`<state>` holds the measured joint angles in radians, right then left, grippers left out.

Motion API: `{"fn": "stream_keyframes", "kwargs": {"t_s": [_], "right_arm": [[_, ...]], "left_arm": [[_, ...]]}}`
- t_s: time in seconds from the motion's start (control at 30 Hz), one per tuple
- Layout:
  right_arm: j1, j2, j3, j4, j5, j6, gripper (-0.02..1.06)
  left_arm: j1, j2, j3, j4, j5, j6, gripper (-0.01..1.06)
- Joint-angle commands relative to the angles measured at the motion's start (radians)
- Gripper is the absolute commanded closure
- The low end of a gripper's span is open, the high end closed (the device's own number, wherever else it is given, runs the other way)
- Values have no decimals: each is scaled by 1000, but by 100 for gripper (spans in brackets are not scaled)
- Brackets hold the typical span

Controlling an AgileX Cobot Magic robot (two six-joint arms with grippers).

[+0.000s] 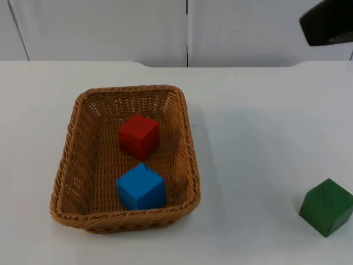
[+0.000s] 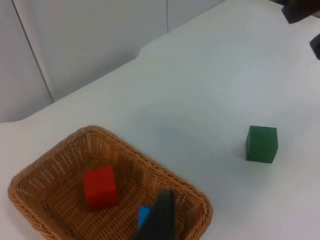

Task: Pick up one cube with each hand and place exactly two cubes into the same basket, leaving the remaining cube outside.

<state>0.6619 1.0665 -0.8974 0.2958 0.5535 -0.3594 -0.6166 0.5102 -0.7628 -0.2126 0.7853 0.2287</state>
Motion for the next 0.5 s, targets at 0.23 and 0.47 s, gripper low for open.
{"fn": "stream_keyframes", "kwargs": {"t_s": [0.23,0.47], "right_arm": [[0,-166,126,3,-26,11,33],[0,-298,187,2,-16,11,33]], "left_arm": [[1,-141,85,-14,46,4,21],[1,-284,187,-4,68,-54,21]]}}
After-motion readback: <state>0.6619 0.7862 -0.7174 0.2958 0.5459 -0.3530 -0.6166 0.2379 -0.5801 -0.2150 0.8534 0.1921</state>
